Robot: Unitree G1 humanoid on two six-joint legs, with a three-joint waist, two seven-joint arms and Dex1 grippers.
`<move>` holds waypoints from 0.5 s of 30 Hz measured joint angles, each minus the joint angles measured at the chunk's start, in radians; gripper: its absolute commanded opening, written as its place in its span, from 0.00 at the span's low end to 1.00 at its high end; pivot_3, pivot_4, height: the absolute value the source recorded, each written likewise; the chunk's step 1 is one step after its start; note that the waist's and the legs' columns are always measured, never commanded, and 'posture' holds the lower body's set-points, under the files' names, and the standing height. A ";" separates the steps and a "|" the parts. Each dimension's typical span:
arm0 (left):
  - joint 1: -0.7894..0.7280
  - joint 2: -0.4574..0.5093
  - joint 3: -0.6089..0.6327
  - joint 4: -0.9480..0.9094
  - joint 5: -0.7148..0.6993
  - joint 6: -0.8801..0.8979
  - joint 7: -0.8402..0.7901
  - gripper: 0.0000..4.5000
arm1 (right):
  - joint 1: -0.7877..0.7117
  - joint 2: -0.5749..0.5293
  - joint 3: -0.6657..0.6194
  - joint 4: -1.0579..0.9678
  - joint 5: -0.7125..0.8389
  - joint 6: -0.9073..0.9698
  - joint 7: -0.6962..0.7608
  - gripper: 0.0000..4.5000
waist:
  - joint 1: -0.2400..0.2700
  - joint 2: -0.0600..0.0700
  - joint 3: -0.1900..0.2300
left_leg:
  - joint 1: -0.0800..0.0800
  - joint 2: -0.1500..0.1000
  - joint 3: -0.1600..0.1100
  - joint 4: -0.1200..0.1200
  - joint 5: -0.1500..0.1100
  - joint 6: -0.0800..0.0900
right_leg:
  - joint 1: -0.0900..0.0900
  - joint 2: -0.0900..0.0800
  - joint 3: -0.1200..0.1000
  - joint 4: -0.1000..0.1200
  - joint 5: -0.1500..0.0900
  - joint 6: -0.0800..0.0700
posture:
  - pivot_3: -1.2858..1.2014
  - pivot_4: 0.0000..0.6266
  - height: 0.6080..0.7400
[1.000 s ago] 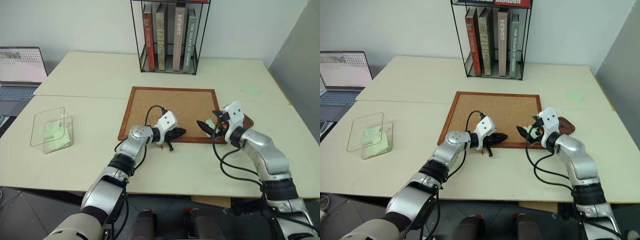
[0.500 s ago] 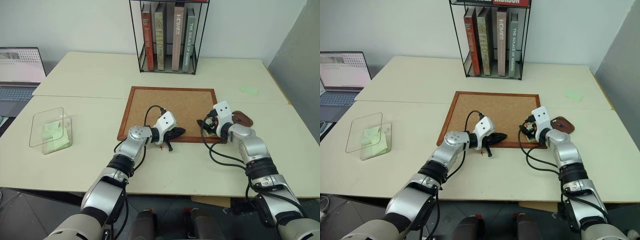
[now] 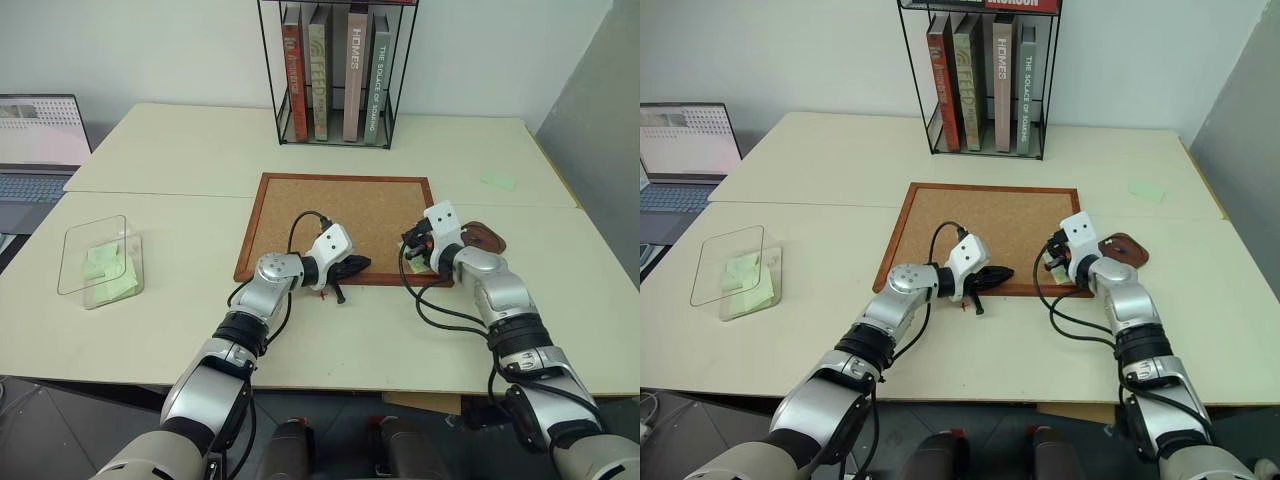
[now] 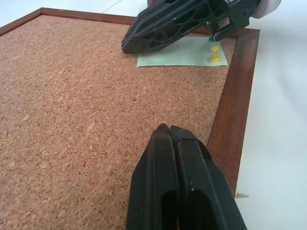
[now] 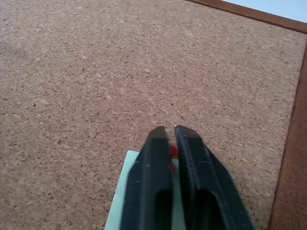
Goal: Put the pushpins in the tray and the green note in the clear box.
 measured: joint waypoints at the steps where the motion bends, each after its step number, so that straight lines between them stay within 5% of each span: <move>1: 0.002 0.000 0.001 -0.002 0.001 0.000 -0.001 0.00 | 0.001 0.000 0.000 -0.005 0.000 0.000 0.001 0.00 | 0.000 0.000 0.000 | 0.000 0.000 0.000 0.000 0.000 0.000 | 0.000 0.000 0.000 0.000 0.000 0.000 | 0.52 0.24 1.00; 15: 0.014 -0.005 0.006 -0.016 0.010 -0.004 -0.009 0.00 | 0.021 0.007 -0.010 -0.169 0.026 0.049 0.003 0.00 | 0.000 0.000 0.000 | 0.000 0.000 0.000 -0.001 0.000 0.000 | -0.001 0.000 0.000 0.000 0.000 0.000 | 0.52 0.24 1.00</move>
